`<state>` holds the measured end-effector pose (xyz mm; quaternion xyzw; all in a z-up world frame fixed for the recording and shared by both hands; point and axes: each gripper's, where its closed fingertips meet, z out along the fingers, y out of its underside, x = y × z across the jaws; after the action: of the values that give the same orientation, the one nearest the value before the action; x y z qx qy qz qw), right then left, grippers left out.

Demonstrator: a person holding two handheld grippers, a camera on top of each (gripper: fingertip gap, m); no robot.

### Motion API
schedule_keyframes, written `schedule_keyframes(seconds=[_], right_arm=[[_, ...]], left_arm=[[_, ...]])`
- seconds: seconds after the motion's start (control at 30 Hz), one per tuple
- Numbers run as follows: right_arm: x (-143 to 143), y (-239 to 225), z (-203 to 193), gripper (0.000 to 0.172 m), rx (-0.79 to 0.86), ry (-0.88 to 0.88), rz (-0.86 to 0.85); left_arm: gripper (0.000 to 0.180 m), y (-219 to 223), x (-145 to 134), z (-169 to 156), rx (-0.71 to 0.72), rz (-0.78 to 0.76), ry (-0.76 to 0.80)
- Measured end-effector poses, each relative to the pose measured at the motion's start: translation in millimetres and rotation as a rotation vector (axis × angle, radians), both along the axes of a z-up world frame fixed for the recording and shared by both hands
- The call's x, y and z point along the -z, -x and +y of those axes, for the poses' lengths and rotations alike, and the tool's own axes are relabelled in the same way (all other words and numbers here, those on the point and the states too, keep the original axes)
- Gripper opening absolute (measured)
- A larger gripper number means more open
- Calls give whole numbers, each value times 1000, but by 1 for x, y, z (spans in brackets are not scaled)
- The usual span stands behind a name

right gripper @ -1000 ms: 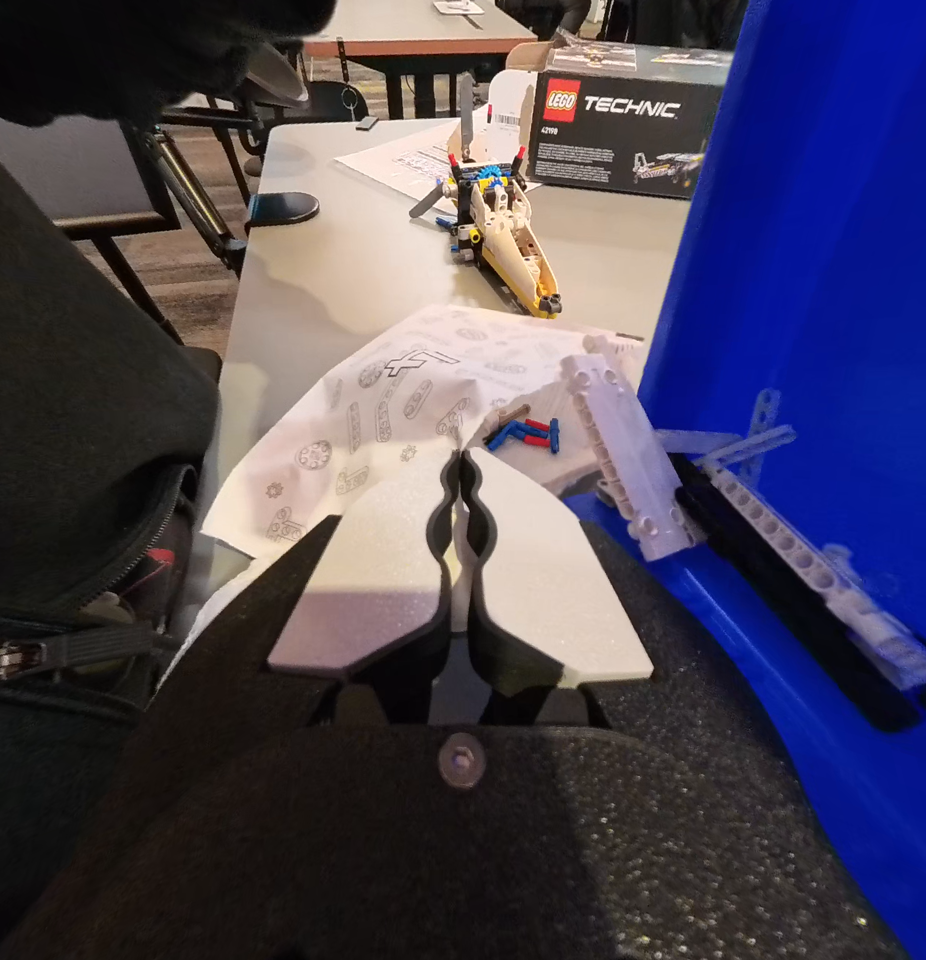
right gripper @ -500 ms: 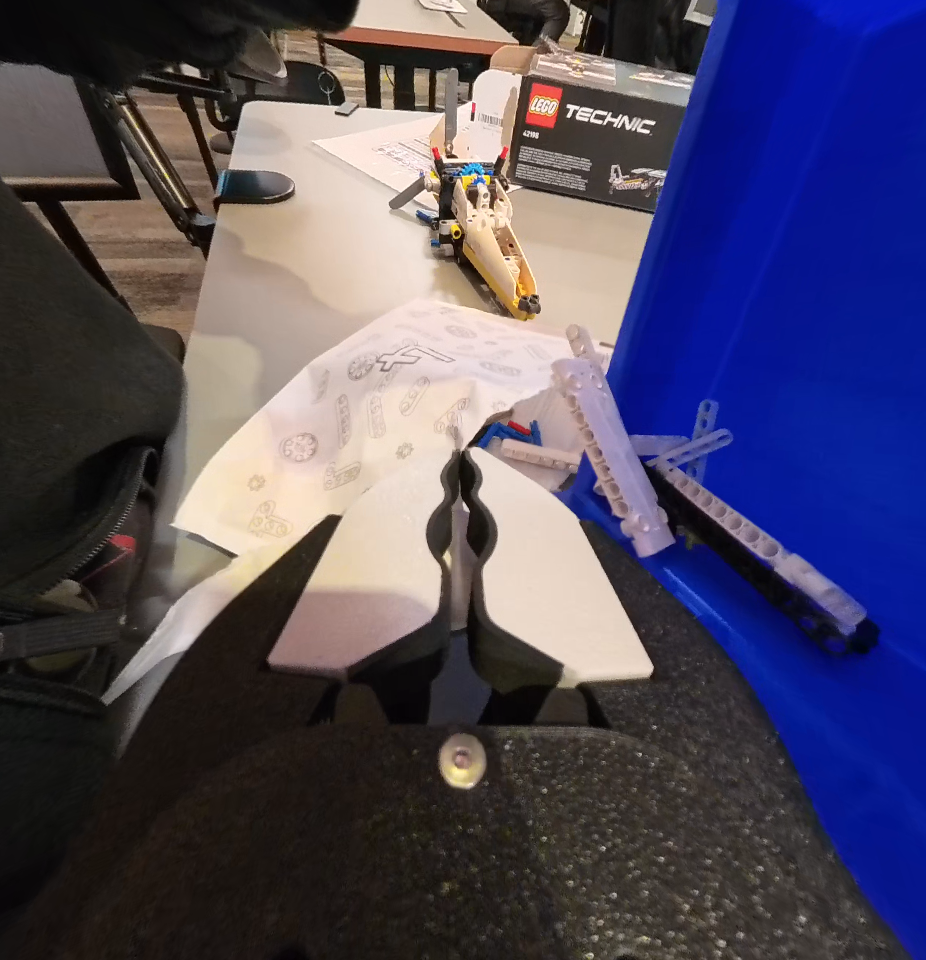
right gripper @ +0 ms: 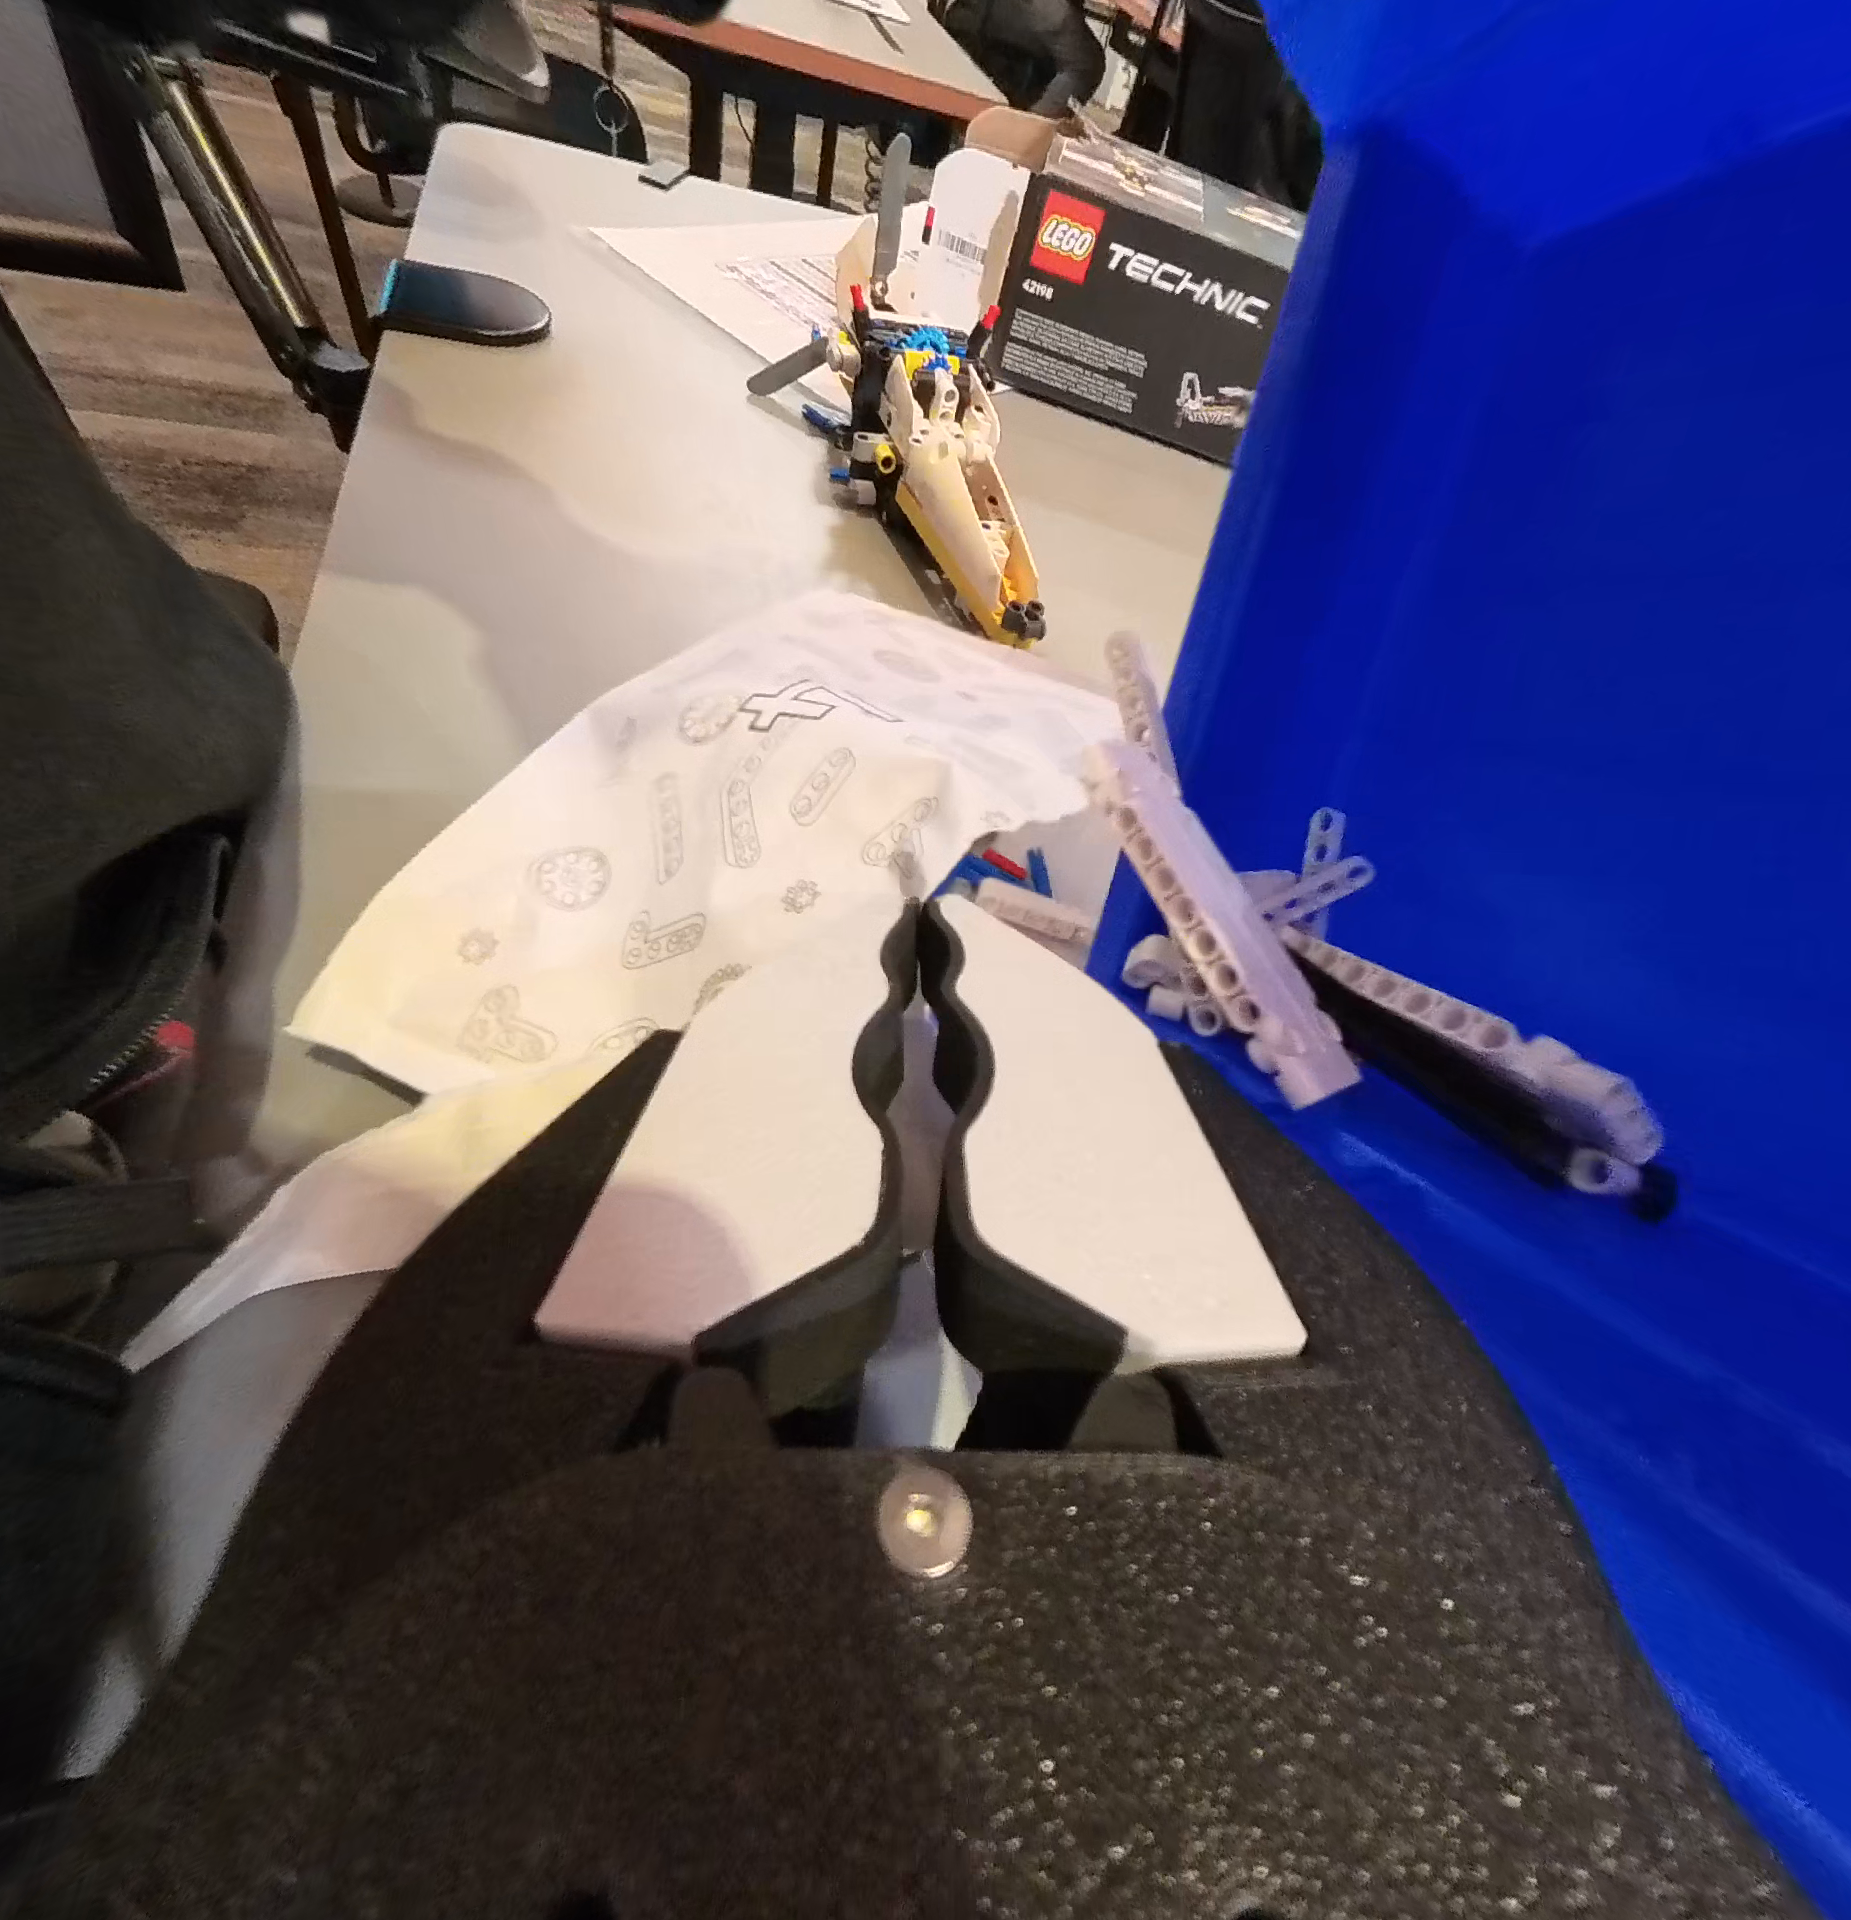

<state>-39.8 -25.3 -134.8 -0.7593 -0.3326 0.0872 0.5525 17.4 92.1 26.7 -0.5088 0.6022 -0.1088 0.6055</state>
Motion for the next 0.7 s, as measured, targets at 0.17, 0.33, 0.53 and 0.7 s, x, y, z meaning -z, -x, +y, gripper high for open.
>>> schedule_keyframes(seconds=[0.17,0.33,0.53,0.7], right_arm=[[2,-2,-1,0,0,2,-10],[2,-6,-2,0,12,-10,-28],[2,-9,-4,0,14,-38,-65],[1,-9,-6,0,12,-64,-96]], left_arm=[[7,5,5,0,-3,9,13],[6,5,1,-2,1,-4,-10],[7,3,0,0,8,-8,27],[7,2,-3,-4,39,-2,30]])
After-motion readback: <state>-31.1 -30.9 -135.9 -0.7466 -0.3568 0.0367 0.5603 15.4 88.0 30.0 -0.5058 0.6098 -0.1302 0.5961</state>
